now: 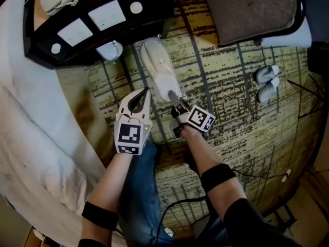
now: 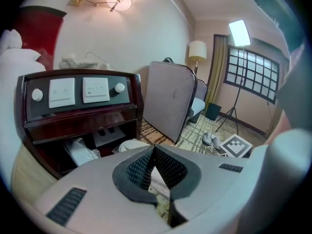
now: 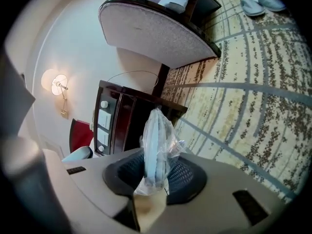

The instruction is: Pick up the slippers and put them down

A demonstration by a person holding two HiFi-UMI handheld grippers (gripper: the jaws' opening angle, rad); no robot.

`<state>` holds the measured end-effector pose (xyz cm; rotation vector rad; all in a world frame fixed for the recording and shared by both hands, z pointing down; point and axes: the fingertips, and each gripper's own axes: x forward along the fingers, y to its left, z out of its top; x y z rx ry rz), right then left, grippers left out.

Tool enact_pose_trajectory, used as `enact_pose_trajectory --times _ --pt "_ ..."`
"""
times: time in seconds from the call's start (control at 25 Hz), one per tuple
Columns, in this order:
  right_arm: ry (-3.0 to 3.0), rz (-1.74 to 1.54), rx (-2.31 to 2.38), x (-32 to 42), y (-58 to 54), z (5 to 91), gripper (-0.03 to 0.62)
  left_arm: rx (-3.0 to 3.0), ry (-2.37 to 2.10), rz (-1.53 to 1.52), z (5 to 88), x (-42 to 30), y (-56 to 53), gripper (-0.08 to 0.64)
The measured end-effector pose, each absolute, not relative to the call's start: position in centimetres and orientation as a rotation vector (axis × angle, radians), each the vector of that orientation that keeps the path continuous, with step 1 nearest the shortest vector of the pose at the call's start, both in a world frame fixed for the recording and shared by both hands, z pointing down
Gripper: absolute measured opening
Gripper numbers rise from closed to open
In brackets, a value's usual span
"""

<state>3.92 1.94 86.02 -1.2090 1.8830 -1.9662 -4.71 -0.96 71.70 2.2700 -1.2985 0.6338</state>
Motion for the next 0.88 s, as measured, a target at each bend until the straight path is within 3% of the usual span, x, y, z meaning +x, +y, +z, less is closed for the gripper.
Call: enact_pose_trajectory --times 0.48,0.64,0.72,0.8,0.88 --pt "1.848 -2.057 -1.321 7.3 6.6 97.5 0.12 2.296 -1.22 0.689 80.7 -2.7 1.0 0.002" --pt "1.818 -2.094 -1.457 8.4 8.0 100.7 0.147 2.288 -1.204 0.694 82.8 -2.8 2.0 0.002" --pt "1.803 -2.144 -1.574 9.1 9.0 102.2 0.198 2.285 -1.198 0.699 83.2 -2.9 2.4 0.002" --pt "1.79 -2.213 -1.683 9.8 10.2 103.4 0.363 2.285 -1.197 0.702 83.1 -3.0 2.5 0.002" --pt "1.778 -2.282 -1.802 10.8 11.5 103.9 0.416 2.285 -1.204 0.703 82.5 -3.2 2.5 0.002"
